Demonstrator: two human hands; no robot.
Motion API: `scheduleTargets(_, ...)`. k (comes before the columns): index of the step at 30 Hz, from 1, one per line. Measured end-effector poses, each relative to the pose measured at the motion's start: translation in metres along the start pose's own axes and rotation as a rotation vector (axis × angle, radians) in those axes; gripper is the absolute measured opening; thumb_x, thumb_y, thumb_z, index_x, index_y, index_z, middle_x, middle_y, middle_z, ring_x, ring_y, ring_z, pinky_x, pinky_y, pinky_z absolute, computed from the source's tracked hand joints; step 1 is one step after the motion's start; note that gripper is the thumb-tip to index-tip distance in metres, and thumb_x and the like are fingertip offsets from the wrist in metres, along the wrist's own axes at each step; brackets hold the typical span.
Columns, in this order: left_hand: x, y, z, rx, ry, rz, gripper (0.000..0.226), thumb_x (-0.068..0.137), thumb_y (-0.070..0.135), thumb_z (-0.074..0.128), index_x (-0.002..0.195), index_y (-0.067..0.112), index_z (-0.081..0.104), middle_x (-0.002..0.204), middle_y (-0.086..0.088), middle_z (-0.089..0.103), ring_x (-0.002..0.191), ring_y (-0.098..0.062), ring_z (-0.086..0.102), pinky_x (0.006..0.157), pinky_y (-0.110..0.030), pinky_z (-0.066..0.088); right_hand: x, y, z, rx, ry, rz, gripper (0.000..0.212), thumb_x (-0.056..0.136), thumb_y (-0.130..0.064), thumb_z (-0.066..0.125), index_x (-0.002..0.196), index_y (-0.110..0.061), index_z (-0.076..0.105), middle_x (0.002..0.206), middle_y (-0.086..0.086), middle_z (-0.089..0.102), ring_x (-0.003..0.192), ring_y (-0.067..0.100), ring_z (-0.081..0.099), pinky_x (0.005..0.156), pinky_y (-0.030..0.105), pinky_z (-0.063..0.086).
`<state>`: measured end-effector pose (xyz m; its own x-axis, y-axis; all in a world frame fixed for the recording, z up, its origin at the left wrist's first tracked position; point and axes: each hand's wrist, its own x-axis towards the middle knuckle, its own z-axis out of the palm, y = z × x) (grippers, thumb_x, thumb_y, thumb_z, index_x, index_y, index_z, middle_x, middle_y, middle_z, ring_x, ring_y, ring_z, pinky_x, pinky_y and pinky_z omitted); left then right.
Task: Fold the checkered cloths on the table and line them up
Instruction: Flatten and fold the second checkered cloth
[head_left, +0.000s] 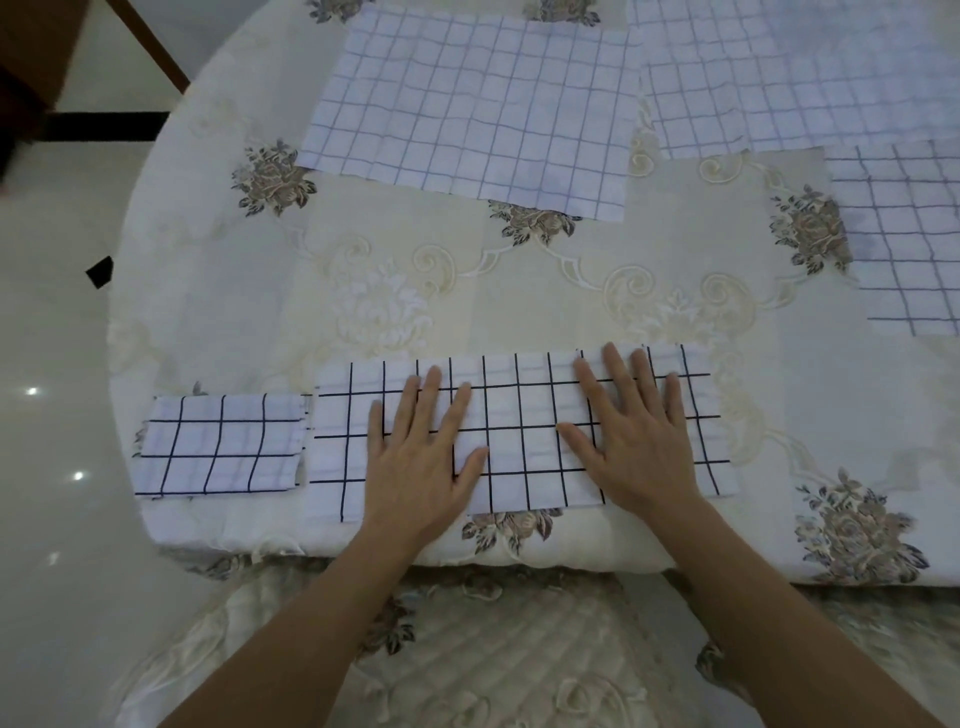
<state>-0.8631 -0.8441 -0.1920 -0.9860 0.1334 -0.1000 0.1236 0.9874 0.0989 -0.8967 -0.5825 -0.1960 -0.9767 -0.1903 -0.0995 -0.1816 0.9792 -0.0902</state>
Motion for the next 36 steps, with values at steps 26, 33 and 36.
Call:
scheduleTargets(26, -0.003, -0.011, -0.014, 0.018, 0.079, -0.055, 0.058, 0.096, 0.057, 0.041, 0.140, 0.020, 0.052, 0.155, -0.011, 0.038, 0.143, -0.031, 0.034, 0.117, -0.061, 0.017, 0.001, -0.048, -0.012, 0.060, 0.070, -0.077, 0.072, 0.098, -0.066, 0.028, 0.159, -0.030, 0.013, 0.167, 0.002, 0.007, 0.154, 0.029, 0.004, 0.121, 0.057, 0.011)
scheduleTargets(33, -0.012, -0.027, -0.001, 0.014, 0.021, -0.051, 0.068, 0.099, 0.061, 0.026, 0.159, 0.031, 0.016, 0.168, -0.001, 0.004, 0.154, -0.022, 0.006, 0.121, -0.056, 0.013, -0.006, -0.051, 0.006, 0.024, -0.009, -0.091, 0.071, 0.099, -0.067, 0.021, 0.159, -0.032, 0.009, 0.168, 0.000, 0.001, 0.154, 0.024, 0.000, 0.122, 0.053, 0.013)
scheduleTargets(36, -0.021, -0.045, -0.001, -0.020, 0.024, -0.109, 0.069, 0.099, 0.060, 0.028, 0.159, 0.031, 0.009, 0.168, -0.002, -0.003, 0.154, -0.024, -0.002, 0.123, -0.053, 0.011, -0.005, -0.010, 0.003, 0.028, -0.027, 0.026, 0.072, 0.097, -0.067, 0.018, 0.159, -0.033, 0.003, 0.168, -0.001, -0.001, 0.154, 0.022, -0.002, 0.123, 0.050, 0.011)
